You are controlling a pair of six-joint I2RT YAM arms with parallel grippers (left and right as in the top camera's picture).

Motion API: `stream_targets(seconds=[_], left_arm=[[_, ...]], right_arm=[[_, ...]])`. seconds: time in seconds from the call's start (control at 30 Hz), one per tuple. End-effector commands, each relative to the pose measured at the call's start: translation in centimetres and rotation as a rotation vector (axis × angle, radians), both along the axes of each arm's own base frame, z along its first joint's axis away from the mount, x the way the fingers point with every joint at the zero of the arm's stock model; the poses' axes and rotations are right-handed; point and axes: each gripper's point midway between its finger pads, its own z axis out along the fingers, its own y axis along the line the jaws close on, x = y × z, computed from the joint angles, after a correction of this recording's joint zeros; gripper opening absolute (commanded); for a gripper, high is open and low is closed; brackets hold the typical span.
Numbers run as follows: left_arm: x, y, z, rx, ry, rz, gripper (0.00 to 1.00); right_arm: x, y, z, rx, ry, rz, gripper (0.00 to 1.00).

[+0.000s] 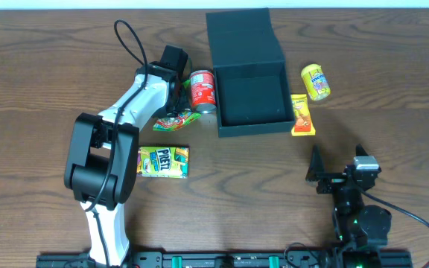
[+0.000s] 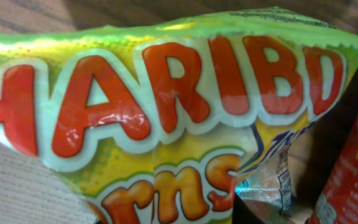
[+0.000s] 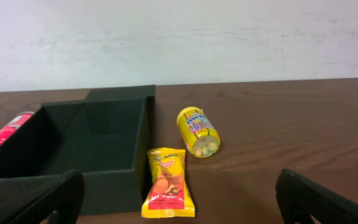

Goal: Pack container
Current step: 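Lift the Haribo bag with the left gripper and carry it over the box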

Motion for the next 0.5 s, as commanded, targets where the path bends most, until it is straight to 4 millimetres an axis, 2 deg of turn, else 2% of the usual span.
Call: stream_targets(seconds=[0.0, 0.1, 0.27, 0.47], left_arm=[[-0.8, 0.2, 0.3, 0.011, 0.016, -0.048, 0.26], [-0.7, 0.2, 1.5, 0.013, -0.005, -0.088, 0.24], [-0.7, 0.5, 3.3, 0.028, -0.035, -0.098, 0.08], [-0.9, 1.1, 4.9, 0.05, -0.059, -0.099, 0.06]], right_arm=[[0.0, -0.2, -0.1, 0.009, 0.005, -0.009, 0.99], [0.0, -0.2, -0.1, 0.009, 0.005, -0.009, 0.99], [0.0, -0.2, -0.1, 0.009, 0.005, -0.009, 0.99], [0.0, -0.2, -0.1, 0.009, 0.004, -0.009, 0.99]])
